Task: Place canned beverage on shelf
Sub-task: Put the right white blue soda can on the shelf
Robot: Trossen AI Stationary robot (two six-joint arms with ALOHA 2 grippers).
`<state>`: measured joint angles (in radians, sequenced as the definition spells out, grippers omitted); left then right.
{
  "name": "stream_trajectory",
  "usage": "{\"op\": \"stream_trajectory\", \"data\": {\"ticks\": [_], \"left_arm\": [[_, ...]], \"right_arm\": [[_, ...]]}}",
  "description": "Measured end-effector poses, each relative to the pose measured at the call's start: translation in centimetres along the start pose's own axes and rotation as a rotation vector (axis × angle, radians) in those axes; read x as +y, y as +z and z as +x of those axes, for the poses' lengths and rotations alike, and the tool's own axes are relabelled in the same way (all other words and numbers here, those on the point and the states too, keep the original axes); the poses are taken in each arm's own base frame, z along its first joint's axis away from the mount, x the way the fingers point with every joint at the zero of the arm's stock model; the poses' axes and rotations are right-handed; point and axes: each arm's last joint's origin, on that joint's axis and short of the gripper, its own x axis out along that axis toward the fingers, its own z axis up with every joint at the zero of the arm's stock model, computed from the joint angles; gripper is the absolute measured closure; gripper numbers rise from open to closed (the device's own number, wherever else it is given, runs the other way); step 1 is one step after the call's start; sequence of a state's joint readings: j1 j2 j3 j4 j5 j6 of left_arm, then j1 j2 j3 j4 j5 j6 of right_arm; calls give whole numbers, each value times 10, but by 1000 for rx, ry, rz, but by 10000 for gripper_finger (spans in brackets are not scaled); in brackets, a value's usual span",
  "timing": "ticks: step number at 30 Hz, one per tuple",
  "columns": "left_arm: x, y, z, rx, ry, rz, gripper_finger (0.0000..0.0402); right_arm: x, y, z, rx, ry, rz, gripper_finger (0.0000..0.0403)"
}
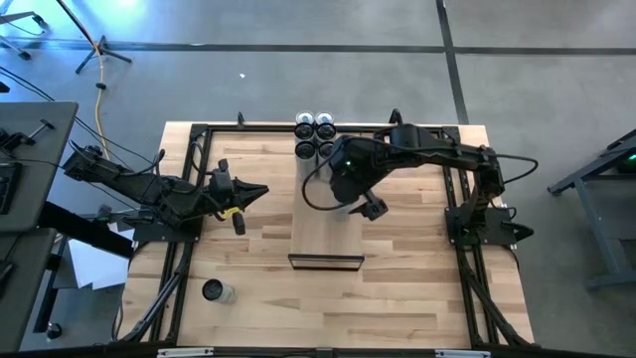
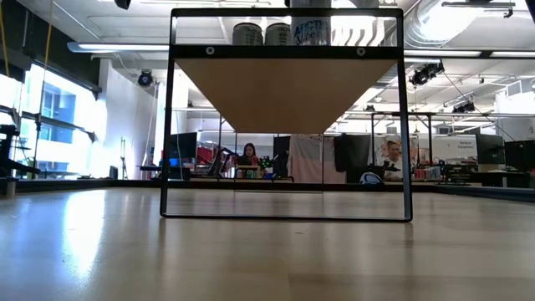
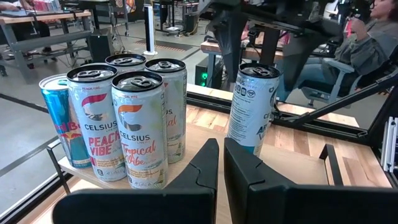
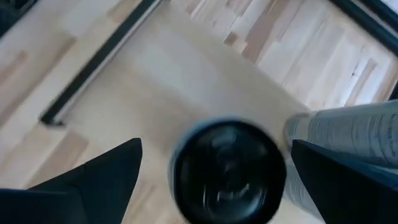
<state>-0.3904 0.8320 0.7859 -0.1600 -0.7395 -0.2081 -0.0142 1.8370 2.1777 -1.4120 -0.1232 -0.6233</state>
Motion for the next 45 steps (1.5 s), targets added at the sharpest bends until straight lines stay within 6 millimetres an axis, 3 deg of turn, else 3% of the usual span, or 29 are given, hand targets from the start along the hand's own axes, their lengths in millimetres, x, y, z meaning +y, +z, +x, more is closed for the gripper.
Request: {"op": "stream_trajectory", "data": {"ticks": [11, 45], "left_arm": [[0, 0, 0, 0, 0, -1, 401], [0, 0, 0, 0, 0, -2, 401]], "right_arm": [[-4, -6, -1, 10, 19, -229, 4], [-12, 6, -2, -89, -86, -56, 4]]}}
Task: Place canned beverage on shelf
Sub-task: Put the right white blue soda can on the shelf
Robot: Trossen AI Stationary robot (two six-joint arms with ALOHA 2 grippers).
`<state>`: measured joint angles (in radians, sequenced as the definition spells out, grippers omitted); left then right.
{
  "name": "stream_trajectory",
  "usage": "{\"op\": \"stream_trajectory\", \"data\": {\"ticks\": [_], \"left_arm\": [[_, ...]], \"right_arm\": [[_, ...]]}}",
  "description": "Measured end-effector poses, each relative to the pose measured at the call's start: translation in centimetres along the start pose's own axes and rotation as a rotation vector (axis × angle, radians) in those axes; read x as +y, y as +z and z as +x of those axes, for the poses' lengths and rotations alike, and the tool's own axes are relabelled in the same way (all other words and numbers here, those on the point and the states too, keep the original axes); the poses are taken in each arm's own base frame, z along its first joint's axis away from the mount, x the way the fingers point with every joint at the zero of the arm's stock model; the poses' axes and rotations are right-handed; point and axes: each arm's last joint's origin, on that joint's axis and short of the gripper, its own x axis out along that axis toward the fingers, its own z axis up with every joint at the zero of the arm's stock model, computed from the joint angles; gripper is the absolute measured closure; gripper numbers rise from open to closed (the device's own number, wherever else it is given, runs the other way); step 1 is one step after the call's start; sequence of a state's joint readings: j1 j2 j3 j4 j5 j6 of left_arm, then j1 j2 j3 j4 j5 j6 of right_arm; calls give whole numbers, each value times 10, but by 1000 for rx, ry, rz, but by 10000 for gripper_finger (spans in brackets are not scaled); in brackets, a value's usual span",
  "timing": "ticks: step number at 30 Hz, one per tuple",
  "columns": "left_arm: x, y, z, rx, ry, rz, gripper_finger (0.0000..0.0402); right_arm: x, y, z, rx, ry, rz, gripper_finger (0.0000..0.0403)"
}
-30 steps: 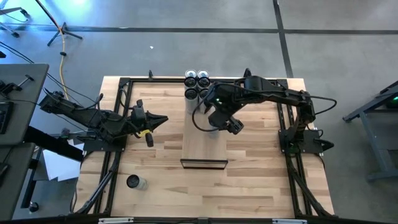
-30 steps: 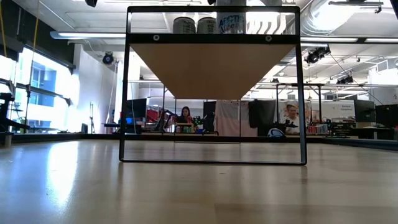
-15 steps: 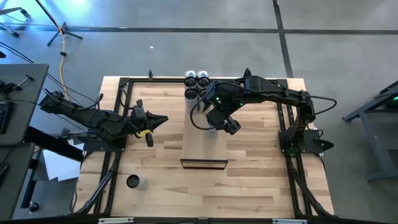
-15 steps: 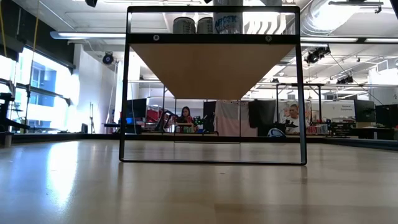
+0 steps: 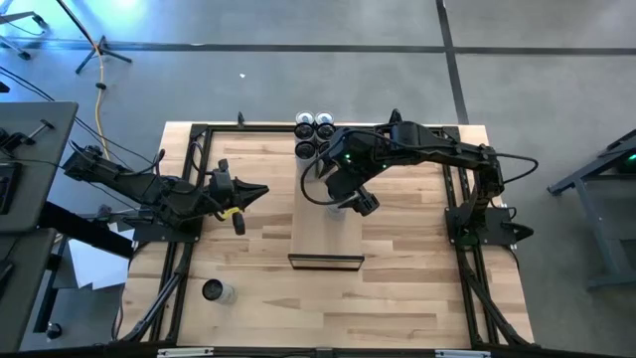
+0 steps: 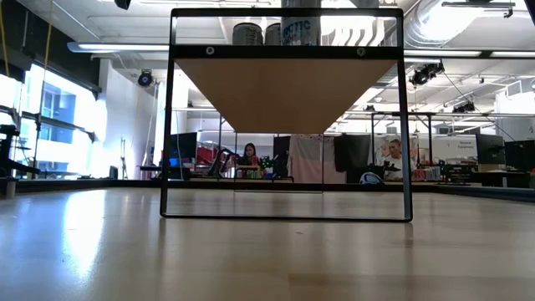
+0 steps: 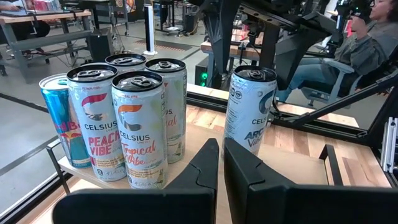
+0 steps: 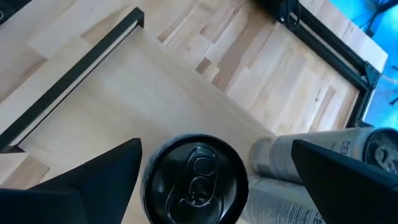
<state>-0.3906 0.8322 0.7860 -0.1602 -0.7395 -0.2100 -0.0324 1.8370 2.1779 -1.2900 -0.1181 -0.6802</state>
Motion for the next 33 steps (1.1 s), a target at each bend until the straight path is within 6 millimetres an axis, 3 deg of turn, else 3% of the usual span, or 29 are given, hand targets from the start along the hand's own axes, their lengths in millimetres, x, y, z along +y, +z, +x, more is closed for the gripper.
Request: {"op": "stream_trajectory", "data": {"ticks": [16, 33], "left_arm": [[0, 0, 0, 0, 0, -48, 401], [-1, 0, 0, 5, -22, -50, 402]], "right_arm": [[5, -7, 8, 75, 94, -12, 11], [4, -5, 10, 56, 102, -45, 105]]}}
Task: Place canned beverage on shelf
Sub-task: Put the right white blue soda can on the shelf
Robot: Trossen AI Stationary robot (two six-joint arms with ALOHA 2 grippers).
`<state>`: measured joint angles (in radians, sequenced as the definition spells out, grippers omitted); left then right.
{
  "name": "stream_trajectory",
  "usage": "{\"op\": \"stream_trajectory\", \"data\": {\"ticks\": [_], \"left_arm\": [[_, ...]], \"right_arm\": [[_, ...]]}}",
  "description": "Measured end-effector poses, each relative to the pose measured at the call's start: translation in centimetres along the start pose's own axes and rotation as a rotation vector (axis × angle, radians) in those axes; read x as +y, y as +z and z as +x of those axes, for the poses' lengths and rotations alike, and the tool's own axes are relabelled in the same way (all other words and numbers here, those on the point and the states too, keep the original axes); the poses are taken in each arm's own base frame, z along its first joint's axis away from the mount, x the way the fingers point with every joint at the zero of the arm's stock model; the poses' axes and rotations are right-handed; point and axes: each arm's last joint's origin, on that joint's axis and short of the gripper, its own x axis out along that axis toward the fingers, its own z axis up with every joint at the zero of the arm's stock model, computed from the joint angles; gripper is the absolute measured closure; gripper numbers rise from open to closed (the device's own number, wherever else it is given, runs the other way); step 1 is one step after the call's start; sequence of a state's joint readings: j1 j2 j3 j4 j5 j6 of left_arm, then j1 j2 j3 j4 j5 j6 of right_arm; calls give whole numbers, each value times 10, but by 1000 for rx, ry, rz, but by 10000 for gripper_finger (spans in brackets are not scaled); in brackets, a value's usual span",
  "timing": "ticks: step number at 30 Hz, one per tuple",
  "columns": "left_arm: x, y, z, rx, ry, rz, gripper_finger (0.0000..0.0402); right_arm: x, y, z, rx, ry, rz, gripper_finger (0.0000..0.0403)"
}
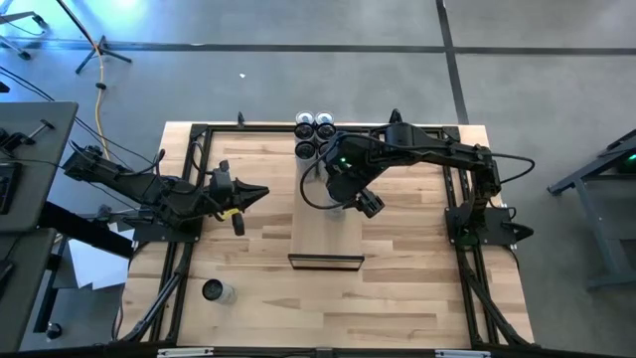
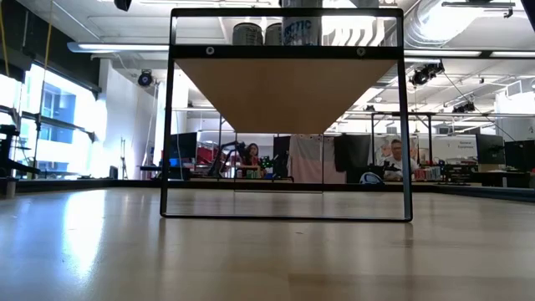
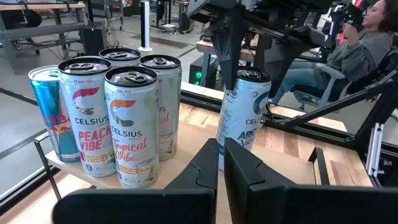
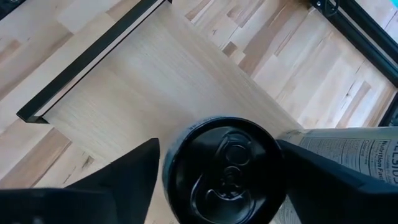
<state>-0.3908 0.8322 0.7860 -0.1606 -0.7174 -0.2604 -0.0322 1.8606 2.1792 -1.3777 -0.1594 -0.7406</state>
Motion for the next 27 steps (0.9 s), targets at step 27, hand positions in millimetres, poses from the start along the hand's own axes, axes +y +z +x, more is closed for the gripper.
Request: {"op": "stream_trajectory", "data": {"ticks": [27], "left_arm": [[6, 4, -3, -45, 154, 112, 402]], "right_arm": [[5, 11, 2, 65, -359, 760, 155]]}}
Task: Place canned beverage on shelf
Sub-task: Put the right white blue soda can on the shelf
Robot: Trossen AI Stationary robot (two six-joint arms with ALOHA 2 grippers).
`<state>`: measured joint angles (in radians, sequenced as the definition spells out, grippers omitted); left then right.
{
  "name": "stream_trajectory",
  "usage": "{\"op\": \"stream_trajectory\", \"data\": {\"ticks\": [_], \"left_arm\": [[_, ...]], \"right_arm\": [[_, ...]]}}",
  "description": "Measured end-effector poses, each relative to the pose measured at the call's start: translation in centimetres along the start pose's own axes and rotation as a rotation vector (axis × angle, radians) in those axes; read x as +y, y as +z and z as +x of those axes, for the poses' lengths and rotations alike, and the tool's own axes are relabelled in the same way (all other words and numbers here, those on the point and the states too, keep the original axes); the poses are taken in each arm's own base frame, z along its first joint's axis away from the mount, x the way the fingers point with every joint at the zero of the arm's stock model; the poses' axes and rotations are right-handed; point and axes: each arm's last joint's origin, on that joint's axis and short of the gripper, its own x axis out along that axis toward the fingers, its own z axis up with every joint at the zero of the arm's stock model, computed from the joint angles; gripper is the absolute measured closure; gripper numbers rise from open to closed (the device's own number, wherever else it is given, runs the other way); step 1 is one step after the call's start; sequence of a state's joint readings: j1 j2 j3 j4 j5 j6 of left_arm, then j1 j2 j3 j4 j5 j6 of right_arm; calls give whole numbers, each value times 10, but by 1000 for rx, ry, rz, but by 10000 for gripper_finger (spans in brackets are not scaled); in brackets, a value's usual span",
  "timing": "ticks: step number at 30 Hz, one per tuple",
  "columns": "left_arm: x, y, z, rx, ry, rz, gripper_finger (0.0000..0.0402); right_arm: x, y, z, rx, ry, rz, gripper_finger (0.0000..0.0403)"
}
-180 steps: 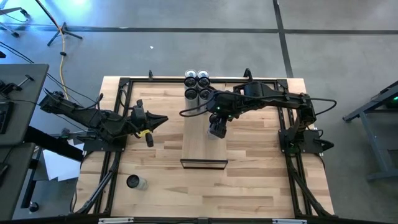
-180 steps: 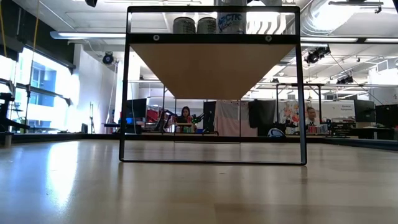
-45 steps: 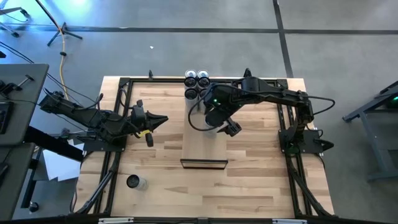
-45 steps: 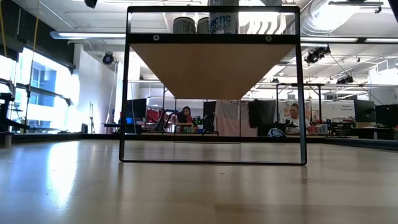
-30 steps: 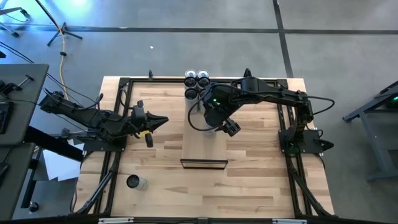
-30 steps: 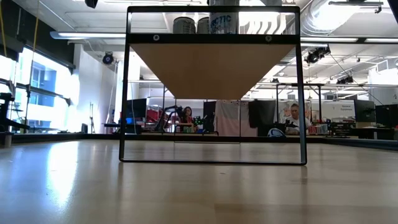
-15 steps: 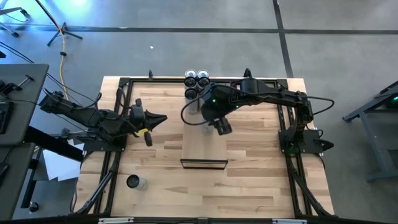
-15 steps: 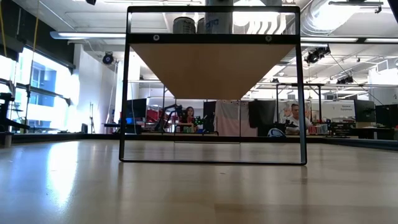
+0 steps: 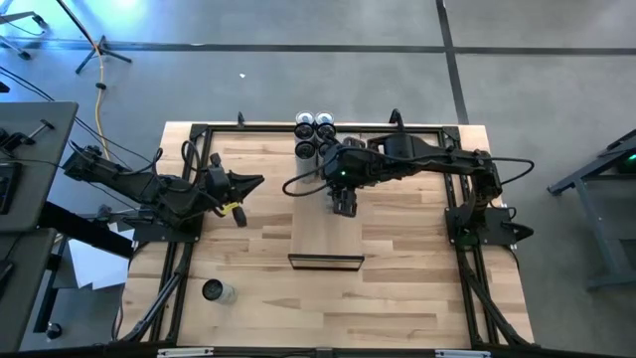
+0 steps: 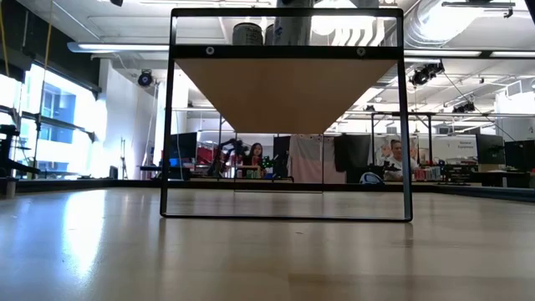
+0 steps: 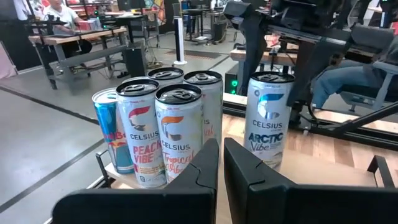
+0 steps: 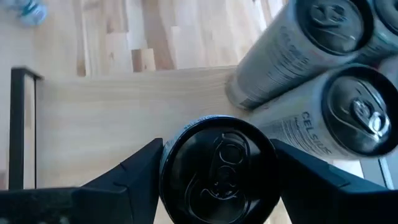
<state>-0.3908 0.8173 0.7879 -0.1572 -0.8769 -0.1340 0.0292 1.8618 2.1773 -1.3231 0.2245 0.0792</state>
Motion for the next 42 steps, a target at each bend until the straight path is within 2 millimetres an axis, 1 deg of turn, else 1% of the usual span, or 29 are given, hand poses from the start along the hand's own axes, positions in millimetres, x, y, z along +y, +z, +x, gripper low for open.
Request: {"op": "stream_trajectory", "data": {"ticks": [5, 13, 26, 28, 31, 42], "left_arm": [[0, 0, 0, 2, -1, -1, 402], [0, 0, 0, 3, -2, -45, 402], [0, -1, 0, 3, -2, -72, 401], [0, -1, 0, 3, -2, -71, 401], [0, -1, 0, 3, -2, -71, 401], [0, -1, 0, 3, -2, -71, 401]], "right_arm": [[-1, 0, 0, 2, -13, 52, 155], [-1, -2, 0, 24, -15, 20, 137], [-1, -2, 0, 24, -19, -11, 132], [-1, -2, 0, 24, -17, 9, 131], [-1, -2, 0, 24, -11, 98, 131], [-3, -2, 0, 29, 27, 100, 130]]}}
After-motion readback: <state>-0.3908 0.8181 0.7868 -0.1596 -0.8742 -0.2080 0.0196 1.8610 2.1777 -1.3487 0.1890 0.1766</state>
